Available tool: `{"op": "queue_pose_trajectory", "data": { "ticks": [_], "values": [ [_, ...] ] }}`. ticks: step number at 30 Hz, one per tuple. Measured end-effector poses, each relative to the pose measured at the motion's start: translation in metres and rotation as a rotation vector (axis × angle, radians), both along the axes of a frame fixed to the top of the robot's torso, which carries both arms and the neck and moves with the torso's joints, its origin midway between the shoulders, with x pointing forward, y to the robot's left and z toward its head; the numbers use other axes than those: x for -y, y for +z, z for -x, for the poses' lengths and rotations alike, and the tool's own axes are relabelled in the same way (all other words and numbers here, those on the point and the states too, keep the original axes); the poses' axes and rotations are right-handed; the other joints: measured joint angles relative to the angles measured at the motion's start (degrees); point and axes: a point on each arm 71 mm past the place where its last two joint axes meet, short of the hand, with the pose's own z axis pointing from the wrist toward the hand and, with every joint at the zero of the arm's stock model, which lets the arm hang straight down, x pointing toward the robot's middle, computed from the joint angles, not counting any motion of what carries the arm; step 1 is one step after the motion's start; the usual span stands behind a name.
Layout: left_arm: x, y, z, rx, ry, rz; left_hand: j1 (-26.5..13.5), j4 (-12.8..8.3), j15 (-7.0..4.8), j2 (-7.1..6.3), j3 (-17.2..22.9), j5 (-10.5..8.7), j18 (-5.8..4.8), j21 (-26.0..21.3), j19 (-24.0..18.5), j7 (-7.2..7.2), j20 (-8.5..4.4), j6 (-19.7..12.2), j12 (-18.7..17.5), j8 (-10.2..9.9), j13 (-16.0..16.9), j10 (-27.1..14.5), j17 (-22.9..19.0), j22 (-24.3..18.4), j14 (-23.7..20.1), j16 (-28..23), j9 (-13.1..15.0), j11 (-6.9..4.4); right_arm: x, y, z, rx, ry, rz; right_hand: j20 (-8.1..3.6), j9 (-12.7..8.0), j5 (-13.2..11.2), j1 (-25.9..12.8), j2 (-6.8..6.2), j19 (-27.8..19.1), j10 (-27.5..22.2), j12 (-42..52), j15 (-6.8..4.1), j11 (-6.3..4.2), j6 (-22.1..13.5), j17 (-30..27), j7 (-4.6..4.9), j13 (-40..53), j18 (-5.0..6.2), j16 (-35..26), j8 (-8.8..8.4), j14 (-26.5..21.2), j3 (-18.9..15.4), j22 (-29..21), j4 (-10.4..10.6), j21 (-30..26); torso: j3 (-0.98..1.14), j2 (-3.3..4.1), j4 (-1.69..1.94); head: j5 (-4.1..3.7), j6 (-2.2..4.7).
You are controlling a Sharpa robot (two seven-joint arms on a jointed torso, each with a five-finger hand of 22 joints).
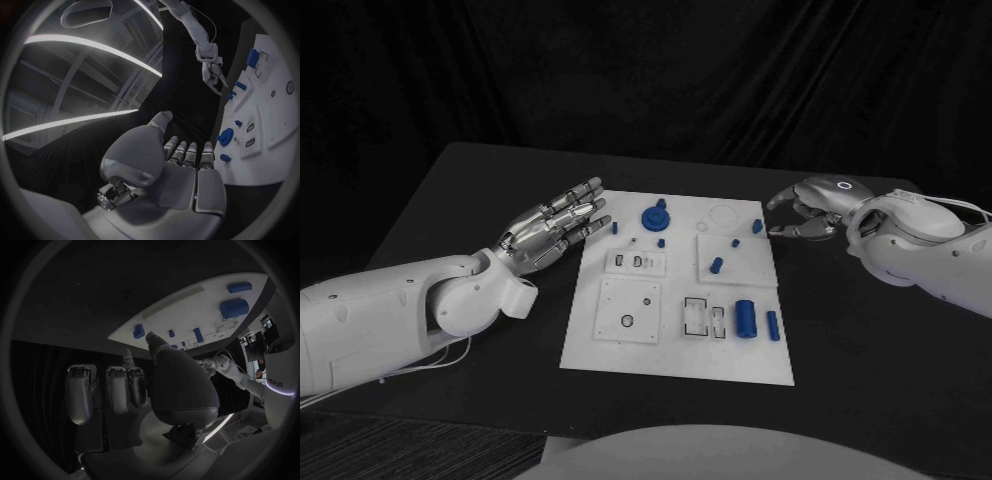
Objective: Assemble the parts on the task board
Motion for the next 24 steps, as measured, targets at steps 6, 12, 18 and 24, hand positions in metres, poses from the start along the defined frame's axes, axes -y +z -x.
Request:
{"op": "queue_pose_trajectory", "data": {
  "ticks": [6, 12, 18, 24],
  "values": [
    [0.0007, -0.0002, -0.0001, -0.001, -0.003, 0.002, 0.0, -0.03, 0.0, 0.0, 0.03, 0.0, 0.0, 0.0, 0.0, 0.0, 0.0, 0.0, 0.0, 0.0, 0.0, 0.0, 0.01, 0.0, 0.0, 0.0, 0.0, 0.0, -0.003, -0.0063, -0.0025, -0.002, -0.002, 0.001, 0.0, 0.0, 1.59, 0.3, 0.3, 0.0, 0.0, 0.0, 0.0, 0.0, 0.0, 0.0, 0.0, 0.0, 0.0, 0.0, 0.23, 0.0, 0.08, 0.0, 0.23, 0.0, -0.02, -0.02, 0.02, -0.3, 0.48],
    [0.001, -0.0005, -0.0002, -0.001, -0.006, 0.003, 0.0, -0.03, 0.0, 0.0, 0.03, 0.0, 0.0, 0.0, 0.0, 0.0, 0.0, 0.0, 0.0, 0.0, 0.0, 0.0, 0.01, 0.0, 0.0, 0.0, 0.0, 0.0, -0.0048, -0.0088, -0.0044, 0.002, -0.001, 0.001, 0.0, 0.0, 3.64, 0.76, 0.29, 0.0, 0.0, 0.0, 0.0, 0.0, 0.21, 0.0, 0.21, -0.01, 0.01, 0.0, 0.23, 0.0, 0.16, -0.01, 0.47, 0.0, -0.06, -0.08, 0.05, -0.15, 0.52],
    [0.0012, -0.0007, -0.0002, -0.002, -0.008, 0.003, 0.0, -0.03, 0.0, 0.0, 0.03, 0.0, 0.0, 0.0, 0.0, 0.0, 0.0, 0.0, 0.0, 0.0, 0.0, 0.0, 0.02, 0.0, 0.0, 0.0, 0.0, 0.0, -0.0065, -0.0099, -0.0064, 0.005, 0.0, 0.001, 0.0, 0.0, 4.66, 0.82, 0.23, 0.0, 0.0, 0.0, 0.0, 0.0, 0.21, 0.0, 0.21, -0.01, 0.01, 0.0, 0.45, 0.0, 0.16, -0.01, 0.47, 0.0, -0.06, -0.07, 0.06, -0.06, 0.56],
    [0.0015, -0.0009, -0.0002, -0.003, -0.01, 0.004, 0.0, -0.03, 0.0, 0.0, 0.03, 0.0, 0.0, 0.0, 0.0, 0.0, 0.0, 0.0, 0.0, 0.0, 0.0, 0.0, 0.03, 0.0, 0.0, 0.0, 0.0, 0.0, -0.008, -0.0102, -0.0086, 0.009, -0.001, 0.002, 0.0, 0.01, 4.87, 0.82, 0.23, 0.0, 0.0, 0.0, 0.0, 0.0, 0.21, 0.0, 0.21, -0.01, 0.01, 0.0, 0.45, 0.0, 0.16, -0.01, 0.47, 0.0, -0.06, -0.05, 0.09, -0.18, 0.34]
  ]
}}
